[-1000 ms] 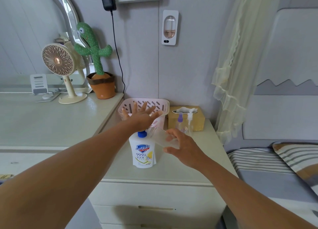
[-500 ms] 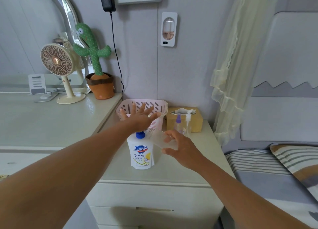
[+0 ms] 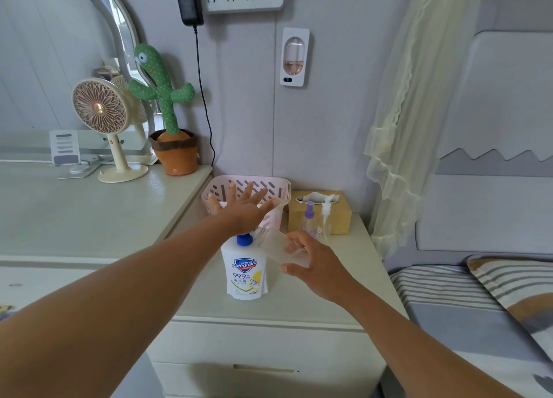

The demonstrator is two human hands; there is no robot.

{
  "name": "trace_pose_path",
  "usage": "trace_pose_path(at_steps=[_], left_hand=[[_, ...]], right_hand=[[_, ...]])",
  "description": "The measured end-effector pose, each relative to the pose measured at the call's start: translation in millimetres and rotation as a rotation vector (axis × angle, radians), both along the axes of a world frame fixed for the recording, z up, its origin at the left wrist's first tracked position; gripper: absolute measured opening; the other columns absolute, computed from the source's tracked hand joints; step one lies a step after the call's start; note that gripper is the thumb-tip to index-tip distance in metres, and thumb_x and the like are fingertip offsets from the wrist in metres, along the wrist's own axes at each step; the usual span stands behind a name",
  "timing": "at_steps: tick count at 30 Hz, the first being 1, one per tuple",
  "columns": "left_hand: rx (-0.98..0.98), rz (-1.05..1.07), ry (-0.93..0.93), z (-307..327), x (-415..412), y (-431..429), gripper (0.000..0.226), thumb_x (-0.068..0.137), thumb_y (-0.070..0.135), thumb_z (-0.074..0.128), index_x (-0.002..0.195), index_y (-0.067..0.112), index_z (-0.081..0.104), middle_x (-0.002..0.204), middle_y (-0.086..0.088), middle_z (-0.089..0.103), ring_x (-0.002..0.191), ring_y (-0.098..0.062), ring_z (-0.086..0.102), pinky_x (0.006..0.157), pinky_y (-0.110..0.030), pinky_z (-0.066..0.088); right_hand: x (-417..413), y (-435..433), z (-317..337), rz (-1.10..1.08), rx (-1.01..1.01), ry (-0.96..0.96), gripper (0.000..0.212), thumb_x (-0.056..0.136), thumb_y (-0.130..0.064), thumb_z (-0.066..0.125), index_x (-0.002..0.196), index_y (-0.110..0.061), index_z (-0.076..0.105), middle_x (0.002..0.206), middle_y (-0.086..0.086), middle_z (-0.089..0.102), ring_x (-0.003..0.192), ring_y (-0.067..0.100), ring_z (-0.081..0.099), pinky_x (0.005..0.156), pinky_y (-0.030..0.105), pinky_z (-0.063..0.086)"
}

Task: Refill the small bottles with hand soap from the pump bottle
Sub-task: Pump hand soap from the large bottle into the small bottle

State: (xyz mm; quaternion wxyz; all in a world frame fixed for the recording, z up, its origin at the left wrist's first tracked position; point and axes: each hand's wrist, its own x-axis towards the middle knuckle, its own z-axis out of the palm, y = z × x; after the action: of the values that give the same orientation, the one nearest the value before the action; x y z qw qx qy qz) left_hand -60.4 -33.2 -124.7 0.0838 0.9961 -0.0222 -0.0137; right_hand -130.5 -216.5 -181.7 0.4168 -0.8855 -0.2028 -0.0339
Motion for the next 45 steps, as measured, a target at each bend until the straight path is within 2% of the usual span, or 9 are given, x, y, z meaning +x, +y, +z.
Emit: trace_pose_path(at_steps=[5,10,13,17,23,29,37,41,45], left_hand=[[-0.063,-0.044,-0.002,2,-11,-5,0.048,0.101,0.047,0.011,0.148,0.039,0.007,0.158,0.006,-0.008,0.143,-0.024,-0.018,0.106,-0.058,-0.018],[-0.131,-0.097,0.020,-16,0,2,0.081,0.082,0.075,-0.007,0.149,0.033,0.011,0.157,0.004,-0.003,0.143,-0.019,-0.019,0.109,-0.054,-0.022],[-0.093,-0.086,0.045,-5,-2,-2,0.057,0.097,0.054,0.005,0.150,0.031,0.009,0.158,0.001,-0.003,0.143,-0.020,-0.019,0.107,-0.051,-0.022],[-0.084,-0.033,0.071,5,-7,-4,0.052,0.098,0.055,0.009,0.148,0.040,0.008,0.158,0.003,-0.010,0.143,-0.027,-0.018,0.103,-0.062,-0.020],[-0.081,-0.102,0.047,0,-21,-8,0.051,0.102,0.043,0.008,0.150,0.026,0.013,0.158,0.001,0.003,0.144,-0.018,-0.012,0.108,-0.040,-0.019],[-0.098,-0.005,0.083,0,-2,1,0.059,0.093,0.063,0.009,0.148,0.040,0.011,0.158,0.004,-0.007,0.142,-0.028,-0.020,0.106,-0.065,-0.016],[-0.139,-0.088,0.067,1,-20,-7,0.059,0.099,0.052,0.009,0.150,0.024,0.017,0.158,-0.003,0.005,0.144,-0.020,-0.014,0.111,-0.044,-0.017],[-0.114,-0.098,0.072,3,-21,-8,0.058,0.100,0.049,0.008,0.151,0.023,0.015,0.158,-0.002,0.004,0.144,-0.021,-0.013,0.111,-0.045,-0.017],[-0.096,-0.024,0.071,0,-3,0,0.066,0.089,0.069,0.006,0.148,0.040,0.014,0.158,0.005,-0.005,0.143,-0.026,-0.017,0.103,-0.065,-0.021]], right_hand=[[1,1,-2,0.004,0.006,0.006,0.042,0.080,-0.028,0.071,0.114,-0.034,0.046,0.103,-0.016,0.056,0.090,-0.004,0.051,0.075,0.008,0.037],[-3,2,-7,0.011,0.009,0.037,0.045,0.080,-0.027,0.071,0.110,-0.042,0.041,0.101,-0.020,0.054,0.092,-0.010,0.049,0.074,0.005,0.036],[-3,2,-4,0.004,0.022,0.043,0.042,0.080,-0.028,0.071,0.109,-0.041,0.042,0.103,-0.018,0.057,0.093,-0.001,0.052,0.074,0.008,0.036],[-2,1,3,0.007,0.030,0.029,0.040,0.080,-0.027,0.071,0.109,-0.037,0.045,0.103,-0.016,0.057,0.092,-0.006,0.050,0.074,0.008,0.035],[-4,1,-6,0.013,0.021,0.042,0.043,0.080,-0.025,0.071,0.111,-0.038,0.044,0.104,-0.014,0.057,0.093,-0.008,0.050,0.075,0.008,0.036],[-5,1,2,0.008,0.024,0.032,0.041,0.080,-0.028,0.071,0.110,-0.037,0.044,0.105,-0.013,0.057,0.092,0.001,0.052,0.073,0.010,0.038],[-6,3,-8,0.022,0.043,0.051,0.045,0.081,-0.026,0.070,0.118,-0.031,0.047,0.107,-0.013,0.057,0.095,-0.002,0.051,0.078,0.013,0.038],[-7,2,-8,0.011,0.044,0.050,0.047,0.081,-0.026,0.070,0.121,-0.029,0.047,0.107,-0.012,0.057,0.098,0.001,0.049,0.082,0.016,0.040],[-5,2,-1,0.002,0.031,0.029,0.045,0.080,-0.028,0.071,0.118,-0.030,0.048,0.106,-0.014,0.057,0.092,-0.001,0.051,0.076,0.011,0.038]])
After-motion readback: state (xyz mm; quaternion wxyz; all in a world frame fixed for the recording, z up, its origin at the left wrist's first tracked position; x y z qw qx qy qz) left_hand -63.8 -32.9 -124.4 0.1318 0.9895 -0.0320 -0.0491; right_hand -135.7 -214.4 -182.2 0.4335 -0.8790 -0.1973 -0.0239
